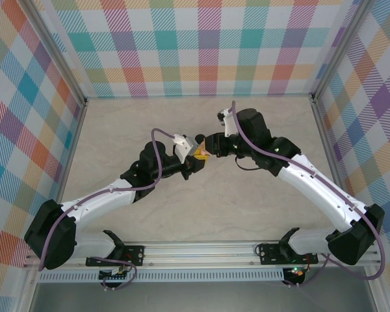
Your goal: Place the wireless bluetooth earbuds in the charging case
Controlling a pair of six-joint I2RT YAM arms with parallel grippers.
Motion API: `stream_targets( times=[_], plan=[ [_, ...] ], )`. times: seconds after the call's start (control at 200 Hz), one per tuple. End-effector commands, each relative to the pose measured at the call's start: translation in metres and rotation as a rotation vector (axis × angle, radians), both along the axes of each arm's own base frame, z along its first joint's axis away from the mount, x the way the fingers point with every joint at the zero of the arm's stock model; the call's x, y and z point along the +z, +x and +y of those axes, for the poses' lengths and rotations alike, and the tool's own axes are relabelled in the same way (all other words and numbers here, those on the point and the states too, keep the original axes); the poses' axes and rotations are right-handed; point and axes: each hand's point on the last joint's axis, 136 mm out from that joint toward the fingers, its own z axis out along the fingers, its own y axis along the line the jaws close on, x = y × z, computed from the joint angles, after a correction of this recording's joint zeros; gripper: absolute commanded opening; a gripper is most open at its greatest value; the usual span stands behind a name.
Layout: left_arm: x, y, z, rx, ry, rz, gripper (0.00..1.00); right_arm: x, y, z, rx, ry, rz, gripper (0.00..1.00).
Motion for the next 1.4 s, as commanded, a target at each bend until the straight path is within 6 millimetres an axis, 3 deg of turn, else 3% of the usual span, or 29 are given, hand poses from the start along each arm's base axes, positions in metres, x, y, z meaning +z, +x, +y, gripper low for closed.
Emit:
stream_targets(
  times=[0.0, 1.4],
  plan=[
    [0.024, -0.008, -0.007, -0.037, -0.034, -0.054, 0.25, 0.016, 0.005, 0.003, 0.000, 0.002, -0.062, 0.27],
    [0.028, -0.003, -0.006, -0.009, -0.048, -0.037, 0.24, -0.008, 0.007, 0.008, 0.001, -0.113, -0.054, 0.27]
  ],
)
